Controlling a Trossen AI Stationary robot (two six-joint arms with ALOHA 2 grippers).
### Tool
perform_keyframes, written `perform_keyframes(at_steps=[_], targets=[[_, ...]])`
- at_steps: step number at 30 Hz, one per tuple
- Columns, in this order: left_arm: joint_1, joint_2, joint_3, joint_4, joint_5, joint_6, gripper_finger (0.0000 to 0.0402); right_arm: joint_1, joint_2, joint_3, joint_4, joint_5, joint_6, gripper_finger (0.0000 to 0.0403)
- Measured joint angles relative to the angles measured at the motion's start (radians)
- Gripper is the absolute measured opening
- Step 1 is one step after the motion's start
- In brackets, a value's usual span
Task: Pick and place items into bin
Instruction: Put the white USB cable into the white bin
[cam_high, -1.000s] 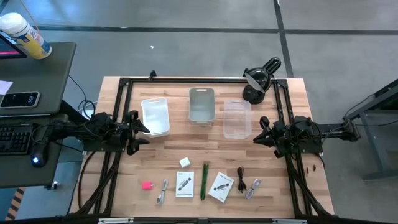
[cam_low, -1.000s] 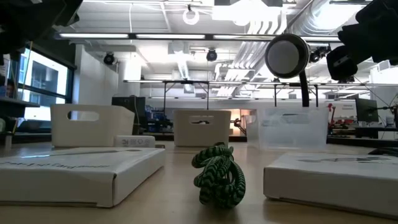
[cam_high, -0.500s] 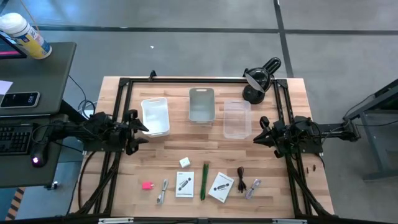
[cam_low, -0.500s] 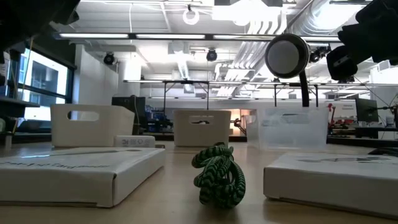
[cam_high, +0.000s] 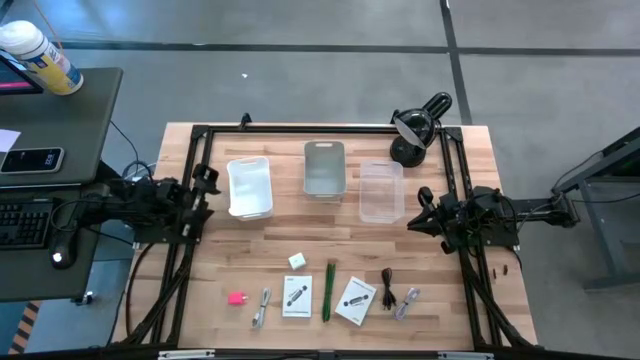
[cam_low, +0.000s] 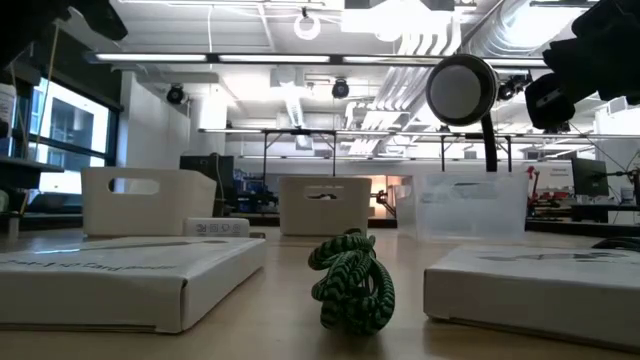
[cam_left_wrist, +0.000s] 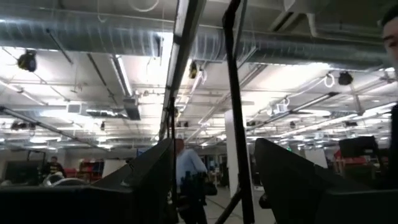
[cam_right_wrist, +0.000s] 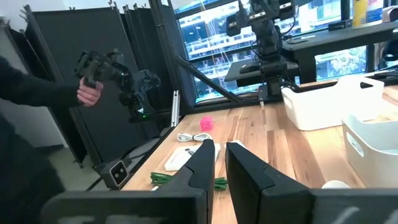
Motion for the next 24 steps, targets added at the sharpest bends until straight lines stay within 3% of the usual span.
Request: perform_keyframes(at_steps=[3,8,11,15,24], targets=[[0.000,0.000,0.000,-0.018,0.015,0.000,0.0215,0.000,0.000,0.000,0.071,0.069,0.106,0.0032],[0.000,0.000,0.000,-0.023,0.017,-0.002,0.0215,0.000,0.000,0.000,0.276,0.220,0.581,0.0032],[0.000,0.000,0.000,-0.022,-0.002,-0.001,0.0215,0.000,0.000,0.000,0.360,0.345,0.769,0.0032],[0.000,0.000,0.000,-0.024,-0.024,0.000,0.0215,0.000,0.000,0.000,0.375,0.382,0.792,0.0032],[0.000,0.000,0.000,-0.022,-0.024,0.000,0.0215,0.000,0.002,0.000,0.336,0.412,0.634,0.0032]])
